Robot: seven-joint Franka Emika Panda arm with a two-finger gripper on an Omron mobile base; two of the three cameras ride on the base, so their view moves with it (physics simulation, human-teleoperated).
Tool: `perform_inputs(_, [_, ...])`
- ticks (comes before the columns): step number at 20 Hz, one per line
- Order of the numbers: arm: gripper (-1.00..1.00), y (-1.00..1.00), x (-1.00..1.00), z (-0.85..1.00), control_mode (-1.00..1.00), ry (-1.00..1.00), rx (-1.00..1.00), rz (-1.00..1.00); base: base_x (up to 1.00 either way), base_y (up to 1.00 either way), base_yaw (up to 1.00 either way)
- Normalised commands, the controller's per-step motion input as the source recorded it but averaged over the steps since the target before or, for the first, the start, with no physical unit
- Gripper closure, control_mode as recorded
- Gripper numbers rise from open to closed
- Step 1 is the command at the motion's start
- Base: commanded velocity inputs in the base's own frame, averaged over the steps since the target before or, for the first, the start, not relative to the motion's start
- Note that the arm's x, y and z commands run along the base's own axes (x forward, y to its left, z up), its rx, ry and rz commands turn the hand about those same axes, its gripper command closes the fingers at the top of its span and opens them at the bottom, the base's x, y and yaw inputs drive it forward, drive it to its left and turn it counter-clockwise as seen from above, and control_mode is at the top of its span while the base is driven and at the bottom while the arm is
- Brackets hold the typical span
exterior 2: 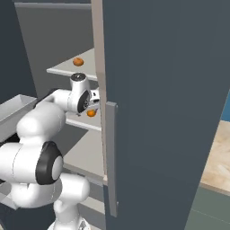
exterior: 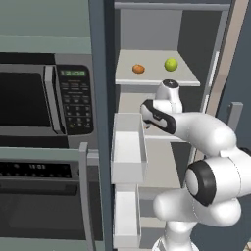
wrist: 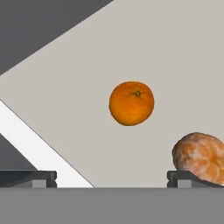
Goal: Take the tangerines from the second highest rack and move them to the highest rack where the pear and tangerine are located, to maximize freezer space. Close the freezer door after rearranging.
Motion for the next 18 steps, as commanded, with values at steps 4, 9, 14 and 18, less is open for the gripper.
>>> perform_inputs(4, [-1.0,0.01,0.29,-0.15,-1.0,0.0,0.0,0.0,0.0,0.0,0.0])
perform_inputs(9, [-1.0,0.03,0.27,-0.23,-1.0,0.0,-0.01,0.0,0.0,0.0,0.0])
perform_inputs(14, [-1.0,0.04,0.3,-0.18,-1.0,0.0,0.0,0.0,0.0,0.0,0.0])
perform_inputs(18, [-1.0,0.0,0.27,-0.17,-1.0,0.0,0.0,0.0,0.0,0.0,0.0])
